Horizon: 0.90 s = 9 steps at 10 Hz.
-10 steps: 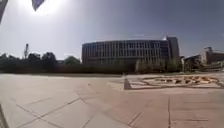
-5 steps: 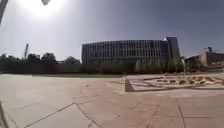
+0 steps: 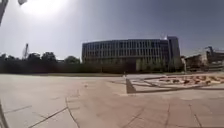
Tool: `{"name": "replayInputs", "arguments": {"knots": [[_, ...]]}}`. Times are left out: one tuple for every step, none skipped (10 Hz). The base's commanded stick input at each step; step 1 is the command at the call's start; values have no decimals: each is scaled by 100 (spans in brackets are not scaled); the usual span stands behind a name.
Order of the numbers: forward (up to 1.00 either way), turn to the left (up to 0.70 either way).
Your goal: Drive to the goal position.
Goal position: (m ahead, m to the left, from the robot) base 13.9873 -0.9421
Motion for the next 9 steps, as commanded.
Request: {"name": "replayInputs", "arguments": {"knots": [[70, 0], [70, -6], [70, -22], [70, -10], [70, -3], [70, 0], [70, 0], [70, 0], [70, 0]]}}
